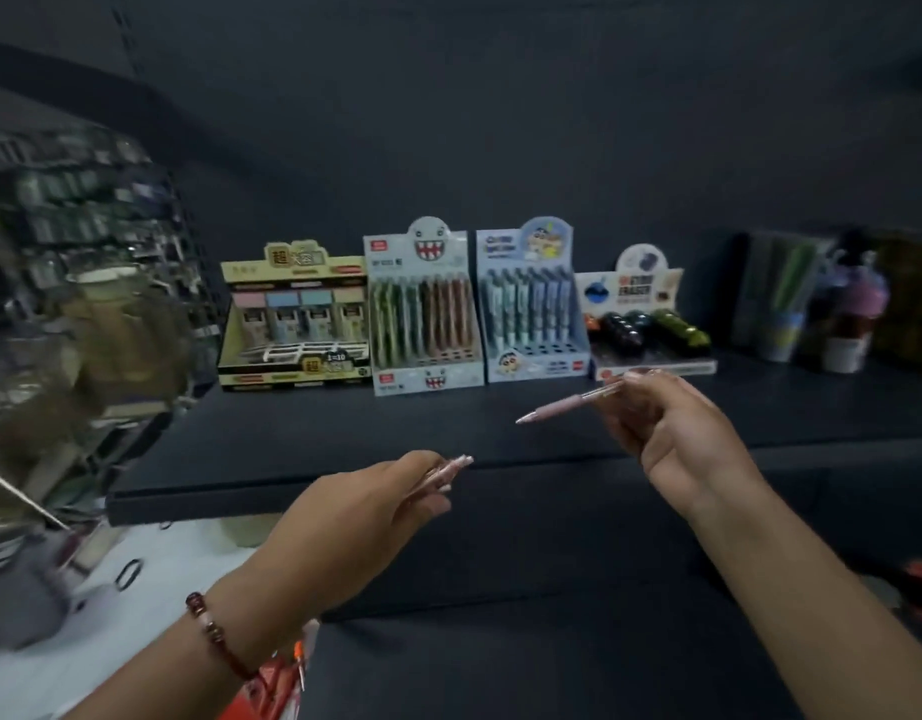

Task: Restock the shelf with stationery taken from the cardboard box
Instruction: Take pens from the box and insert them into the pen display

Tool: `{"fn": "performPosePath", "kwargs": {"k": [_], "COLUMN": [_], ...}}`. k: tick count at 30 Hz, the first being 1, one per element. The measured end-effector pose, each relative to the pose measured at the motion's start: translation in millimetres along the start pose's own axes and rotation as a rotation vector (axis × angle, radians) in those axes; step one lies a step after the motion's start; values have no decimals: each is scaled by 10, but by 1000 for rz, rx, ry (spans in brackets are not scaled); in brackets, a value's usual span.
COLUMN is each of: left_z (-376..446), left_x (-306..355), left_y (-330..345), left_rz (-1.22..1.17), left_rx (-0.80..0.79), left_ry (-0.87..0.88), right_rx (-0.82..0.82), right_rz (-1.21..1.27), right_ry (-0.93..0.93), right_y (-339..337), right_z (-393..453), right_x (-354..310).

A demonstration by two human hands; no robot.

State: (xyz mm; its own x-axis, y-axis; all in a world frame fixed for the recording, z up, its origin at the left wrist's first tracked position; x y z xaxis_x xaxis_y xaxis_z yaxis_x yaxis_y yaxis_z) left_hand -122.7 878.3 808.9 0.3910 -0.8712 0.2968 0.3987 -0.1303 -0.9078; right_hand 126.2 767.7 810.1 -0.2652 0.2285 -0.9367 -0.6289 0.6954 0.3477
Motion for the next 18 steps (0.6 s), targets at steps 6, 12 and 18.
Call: {"fn": "performPosePath", "kwargs": {"k": [6, 12, 18], "left_z": [614, 1083, 1314], "left_x": [-420, -766, -1048], "left_y": [40, 63, 110], "left_rz": [94, 172, 167], "left_rx": [-23, -10, -57], "left_ry": [39, 6, 48], "right_rx": [-43, -121, -110], "right_rz": [-86, -266, -531], "right_ry": [-15, -225, -490], "right_y": [487, 972, 1370], "right_z": [771, 1346, 1687], "right_x": [119, -73, -40]}}
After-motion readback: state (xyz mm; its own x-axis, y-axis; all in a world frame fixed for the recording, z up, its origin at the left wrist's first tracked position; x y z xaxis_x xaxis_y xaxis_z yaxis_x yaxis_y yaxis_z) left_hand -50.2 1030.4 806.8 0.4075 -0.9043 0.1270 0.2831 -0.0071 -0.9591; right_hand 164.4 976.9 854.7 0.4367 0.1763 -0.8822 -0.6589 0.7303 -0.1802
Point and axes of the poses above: each hand's wrist, its own z-axis towards the middle knuckle, its own y-axis out of the palm, x = y × z, the point moved 6 cm from there along z, towards the middle knuckle, and after that the axes turned 10 degrees about -z, right-handed, at the moved point
